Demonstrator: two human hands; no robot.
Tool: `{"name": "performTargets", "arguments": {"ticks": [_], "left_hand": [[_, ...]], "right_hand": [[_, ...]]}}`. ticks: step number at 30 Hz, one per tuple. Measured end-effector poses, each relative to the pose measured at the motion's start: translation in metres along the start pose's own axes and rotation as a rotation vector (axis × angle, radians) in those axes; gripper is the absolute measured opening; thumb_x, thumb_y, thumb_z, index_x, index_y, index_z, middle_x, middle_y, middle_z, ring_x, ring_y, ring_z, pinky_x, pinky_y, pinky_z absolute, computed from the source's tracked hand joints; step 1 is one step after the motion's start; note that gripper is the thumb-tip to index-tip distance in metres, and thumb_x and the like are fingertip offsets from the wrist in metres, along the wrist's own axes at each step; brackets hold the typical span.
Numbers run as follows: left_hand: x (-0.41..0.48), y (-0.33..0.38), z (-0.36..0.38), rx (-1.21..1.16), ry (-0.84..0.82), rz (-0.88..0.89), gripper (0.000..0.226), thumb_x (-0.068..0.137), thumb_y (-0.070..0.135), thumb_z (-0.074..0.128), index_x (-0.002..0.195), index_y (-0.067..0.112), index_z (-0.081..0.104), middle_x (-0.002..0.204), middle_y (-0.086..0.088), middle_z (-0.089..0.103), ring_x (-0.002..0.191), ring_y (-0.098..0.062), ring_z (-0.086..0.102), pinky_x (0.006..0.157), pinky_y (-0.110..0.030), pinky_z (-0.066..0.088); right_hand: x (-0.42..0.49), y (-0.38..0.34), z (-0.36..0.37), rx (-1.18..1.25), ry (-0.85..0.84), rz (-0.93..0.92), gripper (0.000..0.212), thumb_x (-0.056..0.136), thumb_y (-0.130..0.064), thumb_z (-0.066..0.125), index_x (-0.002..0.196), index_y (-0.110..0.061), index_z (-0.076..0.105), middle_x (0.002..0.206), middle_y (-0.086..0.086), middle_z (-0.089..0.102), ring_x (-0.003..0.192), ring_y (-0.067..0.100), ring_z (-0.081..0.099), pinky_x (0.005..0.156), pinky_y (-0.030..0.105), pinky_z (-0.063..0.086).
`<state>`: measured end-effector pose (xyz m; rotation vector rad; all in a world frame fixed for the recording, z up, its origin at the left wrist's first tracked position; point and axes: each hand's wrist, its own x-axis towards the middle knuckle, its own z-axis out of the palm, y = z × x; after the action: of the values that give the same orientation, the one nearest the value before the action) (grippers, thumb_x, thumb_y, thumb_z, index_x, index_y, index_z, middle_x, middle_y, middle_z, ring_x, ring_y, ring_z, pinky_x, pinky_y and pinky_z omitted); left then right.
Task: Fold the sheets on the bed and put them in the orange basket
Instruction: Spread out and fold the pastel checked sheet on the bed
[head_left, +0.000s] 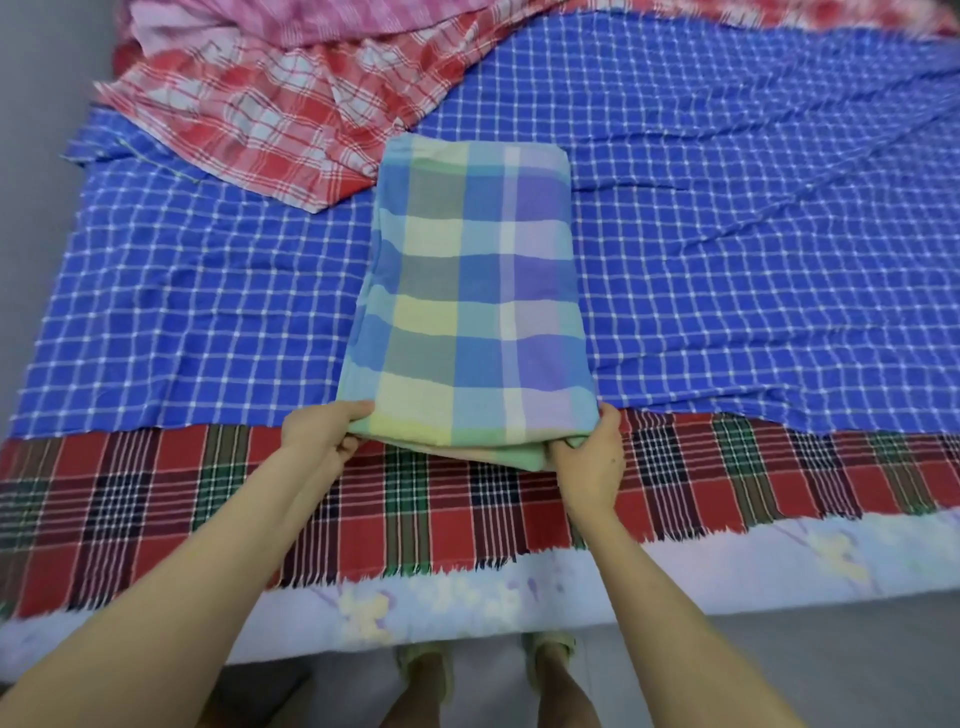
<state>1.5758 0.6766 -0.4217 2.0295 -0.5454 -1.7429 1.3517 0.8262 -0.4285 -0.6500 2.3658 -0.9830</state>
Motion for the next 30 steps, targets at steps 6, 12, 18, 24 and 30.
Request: {"name": "performTargets", "arguments": {"ticks": [6,12,18,24,30], "left_hand": [[-0.002,0.015,-0.008,0.078,-0.007,0.018,0.02,0.083,-0.002,0.065,0.074,0.001,0.048,0.07,-0.011,0.051,0.039,-0.011,0.041,0.027,-0.011,0.021],[-0.008,-0.002,-0.034,0.21,-0.068,-0.116,0.013,0.084,-0.004,0.062,0.082,0.0,0.05,0.062,-0.01,0.052,0.029,-0.008,0.036,0.027,-0.011,0.017],[-0.132,-0.005,-0.1,0.671,-0.105,-0.066,0.024,0.08,-0.01,0.062,0.067,0.003,0.047,0.058,-0.011,0.047,0.038,-0.016,0.037,0.032,-0.014,0.023],[-0.19,0.016,-0.122,0.573,-0.289,-0.354,0.01,0.091,-0.007,0.045,0.084,-0.006,0.053,0.061,-0.014,0.051,0.026,-0.009,0.04,0.025,-0.01,0.024],[-0.128,0.074,-0.06,0.371,-0.205,-0.248,0.028,0.093,-0.004,0.028,0.07,0.001,0.043,0.041,-0.01,0.045,0.021,-0.012,0.04,0.022,-0.009,0.019]], "right_hand": [[0.009,0.009,-0.031,-0.18,-0.021,-0.174,0.033,0.087,0.001,0.054,0.119,-0.008,0.052,0.093,0.006,0.061,0.074,0.021,0.053,0.061,0.029,0.035],[-0.022,0.016,-0.063,-0.066,-0.197,-0.244,0.07,0.08,0.016,0.052,0.138,-0.021,0.042,0.101,0.002,0.06,0.07,0.008,0.052,0.063,0.015,0.039],[-0.112,-0.027,-0.13,-0.756,-0.862,-0.301,0.05,0.08,-0.004,0.054,0.125,-0.023,0.061,0.109,0.006,0.067,0.1,0.017,0.062,0.084,0.024,0.043],[-0.104,-0.078,-0.188,-0.526,-1.247,0.063,0.019,0.077,-0.001,0.052,0.078,-0.015,0.064,0.065,0.007,0.061,0.049,0.016,0.057,0.044,0.022,0.044],[-0.016,-0.106,-0.162,-0.281,-0.9,0.259,0.016,0.085,0.001,0.052,0.086,-0.002,0.068,0.052,0.008,0.053,0.035,0.009,0.044,0.034,0.018,0.033]]}}
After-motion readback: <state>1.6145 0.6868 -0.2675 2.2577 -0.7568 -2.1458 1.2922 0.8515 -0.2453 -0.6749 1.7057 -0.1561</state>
